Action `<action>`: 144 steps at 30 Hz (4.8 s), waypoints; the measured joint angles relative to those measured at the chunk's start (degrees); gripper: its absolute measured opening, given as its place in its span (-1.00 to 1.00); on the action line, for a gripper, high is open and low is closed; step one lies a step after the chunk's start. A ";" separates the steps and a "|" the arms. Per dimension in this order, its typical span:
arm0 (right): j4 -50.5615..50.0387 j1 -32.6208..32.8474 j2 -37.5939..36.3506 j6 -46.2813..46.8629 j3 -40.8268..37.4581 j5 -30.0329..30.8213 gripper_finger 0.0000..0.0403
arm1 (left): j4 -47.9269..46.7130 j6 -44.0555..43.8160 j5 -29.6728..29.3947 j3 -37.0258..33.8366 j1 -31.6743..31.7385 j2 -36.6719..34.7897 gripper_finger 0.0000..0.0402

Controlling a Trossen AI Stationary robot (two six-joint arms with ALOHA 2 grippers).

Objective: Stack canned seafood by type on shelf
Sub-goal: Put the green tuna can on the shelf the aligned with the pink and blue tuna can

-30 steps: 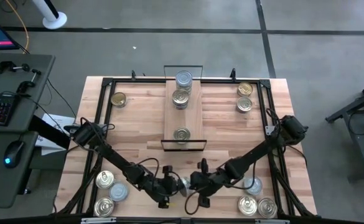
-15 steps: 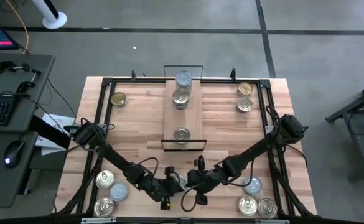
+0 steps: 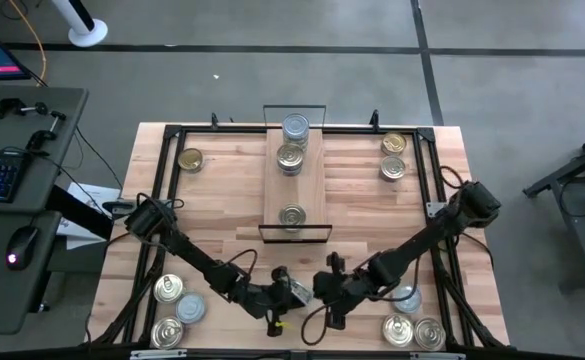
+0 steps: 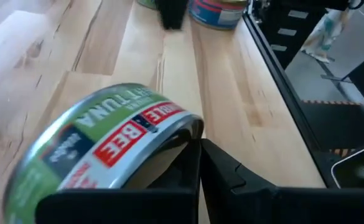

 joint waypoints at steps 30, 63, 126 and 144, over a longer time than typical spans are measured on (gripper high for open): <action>-22.38 -3.62 13.96 11.18 25.57 -1.57 0.44 | -29.46 -5.02 -7.33 -23.34 1.85 -40.06 -1.00; -34.87 -6.67 17.03 8.52 28.17 -9.96 -0.44 | -35.21 -0.53 -1.57 -25.07 2.21 -64.51 -1.00; 26.60 -47.41 -3.18 35.28 -13.86 -15.19 -0.19 | -26.02 15.96 -19.06 -18.11 23.32 -73.97 -1.00; 18.23 -47.75 -3.27 32.82 -11.80 -14.87 -0.01 | -30.63 14.35 -19.21 -18.14 23.32 -77.23 -1.00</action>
